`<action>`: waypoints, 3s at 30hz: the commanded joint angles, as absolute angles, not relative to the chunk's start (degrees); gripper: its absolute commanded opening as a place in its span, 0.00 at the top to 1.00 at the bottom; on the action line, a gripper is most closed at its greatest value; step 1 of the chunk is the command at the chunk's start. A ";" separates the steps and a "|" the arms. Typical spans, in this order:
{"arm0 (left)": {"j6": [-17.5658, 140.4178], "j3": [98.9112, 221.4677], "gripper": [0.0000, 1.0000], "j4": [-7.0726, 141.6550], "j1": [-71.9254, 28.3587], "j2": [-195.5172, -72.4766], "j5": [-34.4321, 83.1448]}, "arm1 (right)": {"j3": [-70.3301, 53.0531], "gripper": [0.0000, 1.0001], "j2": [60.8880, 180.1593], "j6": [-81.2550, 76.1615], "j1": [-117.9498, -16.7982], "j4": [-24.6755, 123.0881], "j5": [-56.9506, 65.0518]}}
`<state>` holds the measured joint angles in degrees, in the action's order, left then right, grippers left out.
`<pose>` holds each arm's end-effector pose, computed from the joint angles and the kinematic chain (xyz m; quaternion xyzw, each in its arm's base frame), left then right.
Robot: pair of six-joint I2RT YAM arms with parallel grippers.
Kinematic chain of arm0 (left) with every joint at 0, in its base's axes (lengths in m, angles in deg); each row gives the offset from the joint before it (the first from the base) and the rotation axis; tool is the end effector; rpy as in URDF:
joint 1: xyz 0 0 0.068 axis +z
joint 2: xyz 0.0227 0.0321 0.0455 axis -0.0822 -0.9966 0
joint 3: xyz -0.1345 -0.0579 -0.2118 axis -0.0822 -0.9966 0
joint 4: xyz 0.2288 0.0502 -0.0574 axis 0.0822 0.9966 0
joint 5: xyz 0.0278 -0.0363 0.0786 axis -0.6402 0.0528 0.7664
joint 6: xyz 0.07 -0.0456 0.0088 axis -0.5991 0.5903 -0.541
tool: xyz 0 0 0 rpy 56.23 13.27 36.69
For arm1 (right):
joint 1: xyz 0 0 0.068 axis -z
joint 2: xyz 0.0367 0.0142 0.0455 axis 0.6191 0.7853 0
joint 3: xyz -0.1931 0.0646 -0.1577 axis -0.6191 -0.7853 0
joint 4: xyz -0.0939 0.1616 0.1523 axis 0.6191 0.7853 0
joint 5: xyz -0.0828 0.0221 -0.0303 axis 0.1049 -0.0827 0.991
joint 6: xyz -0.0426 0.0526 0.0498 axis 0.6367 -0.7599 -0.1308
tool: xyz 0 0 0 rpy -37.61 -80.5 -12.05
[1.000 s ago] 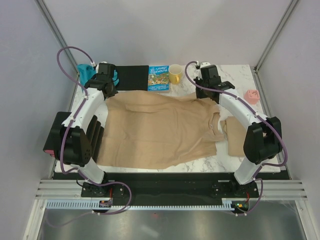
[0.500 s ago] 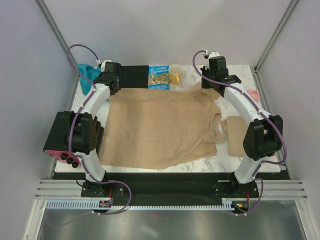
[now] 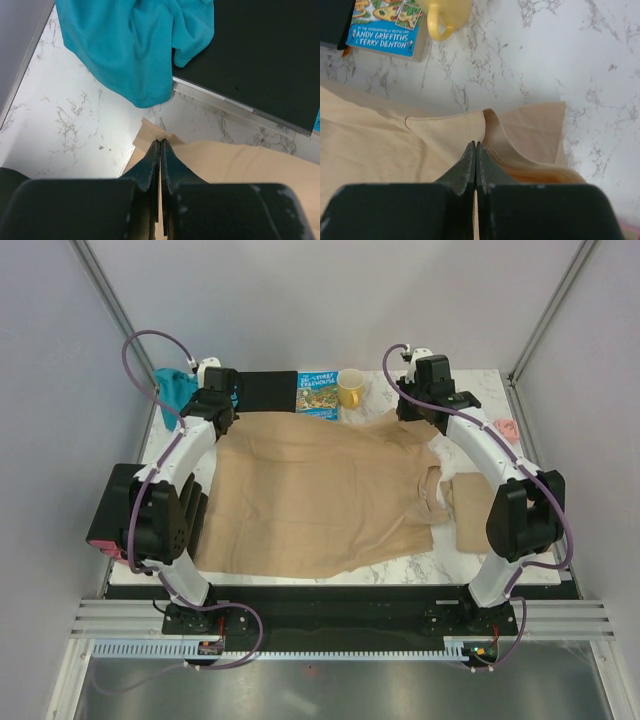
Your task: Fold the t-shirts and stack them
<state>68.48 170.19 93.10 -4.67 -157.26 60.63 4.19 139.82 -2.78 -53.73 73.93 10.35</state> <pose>0.3950 -0.0302 0.2633 -0.1725 0.8690 0.1141 0.4495 0.3975 0.1118 0.2810 -0.0710 0.8930 0.0971 0.4337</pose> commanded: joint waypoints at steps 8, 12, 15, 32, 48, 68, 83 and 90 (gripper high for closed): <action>72.52 168.88 0.98 103.94 -8.55 -152.99 60.48 | -5.24 1.00 132.79 -6.63 -57.58 75.95 4.92; 70.59 166.86 0.98 96.04 -9.08 -152.37 61.79 | -7.81 1.00 129.18 -7.59 -57.67 73.14 9.04; 69.28 169.04 0.98 90.94 -9.08 -154.47 65.38 | -6.85 1.00 129.35 -7.77 -57.58 71.82 11.34; 61.97 182.76 0.98 84.07 -8.38 -166.34 67.25 | 6.86 1.00 140.95 -4.87 -53.63 67.95 13.80; 63.38 179.17 0.98 86.97 -7.41 -163.89 65.66 | 9.33 1.00 140.17 -2.41 -52.22 71.20 11.87; 67.42 160.36 0.98 93.65 -10.13 -146.30 62.68 | -9.73 1.00 126.37 -7.51 -59.52 75.77 10.81; 67.78 163.43 0.98 102.88 -12.69 -153.07 61.97 | -14.84 1.00 122.94 -10.06 -61.01 78.93 10.99; 68.22 164.31 0.98 106.04 -12.69 -155.18 64.61 | -18.35 1.00 125.57 -11.64 -62.85 79.46 8.97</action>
<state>66.03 161.91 103.92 -12.52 -153.94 62.11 -16.51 124.56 -9.93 -61.54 78.78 10.09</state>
